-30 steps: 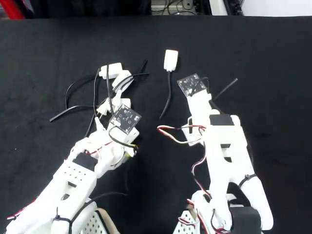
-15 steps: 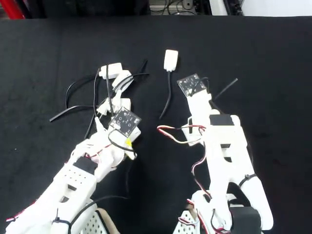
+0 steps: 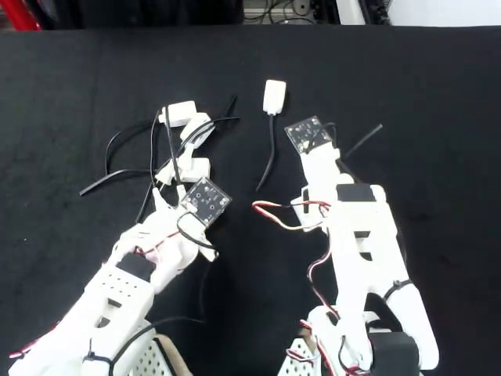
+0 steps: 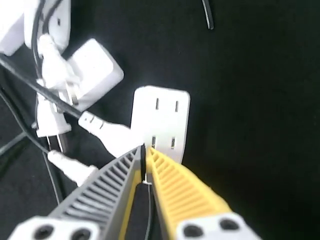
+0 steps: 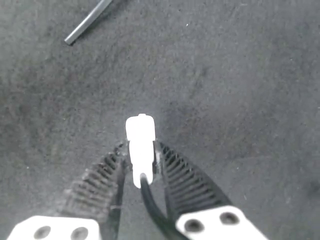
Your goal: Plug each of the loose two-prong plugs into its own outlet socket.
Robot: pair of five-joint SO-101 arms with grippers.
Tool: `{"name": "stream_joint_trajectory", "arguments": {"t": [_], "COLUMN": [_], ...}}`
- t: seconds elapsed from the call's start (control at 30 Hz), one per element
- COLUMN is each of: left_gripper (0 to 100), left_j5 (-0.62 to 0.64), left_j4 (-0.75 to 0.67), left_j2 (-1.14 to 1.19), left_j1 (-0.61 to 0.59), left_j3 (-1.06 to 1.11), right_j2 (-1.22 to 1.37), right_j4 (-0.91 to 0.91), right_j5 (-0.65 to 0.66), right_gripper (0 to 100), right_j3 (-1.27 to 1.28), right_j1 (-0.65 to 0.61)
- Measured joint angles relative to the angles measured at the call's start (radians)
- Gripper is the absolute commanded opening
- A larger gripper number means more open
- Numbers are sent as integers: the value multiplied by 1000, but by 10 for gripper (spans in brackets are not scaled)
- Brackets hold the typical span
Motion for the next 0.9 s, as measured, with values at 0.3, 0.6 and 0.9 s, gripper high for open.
{"name": "stream_joint_trajectory", "arguments": {"t": [0.3, 0.6, 0.9], "left_gripper": [186, 245, 203], "left_j5": [-29, -32, 75], "left_j4": [176, 175, -43], "left_j2": [8, 8, 8], "left_j1": [-3, -3, -2], "left_j3": [-54, -54, 3], "right_j2": [0, 0, 0], "right_j4": [0, 0, 0], "right_j5": [0, 0, 0], "right_gripper": [11, 11, 11], "right_j3": [0, 0, 0], "right_j1": [0, 0, 0]}}
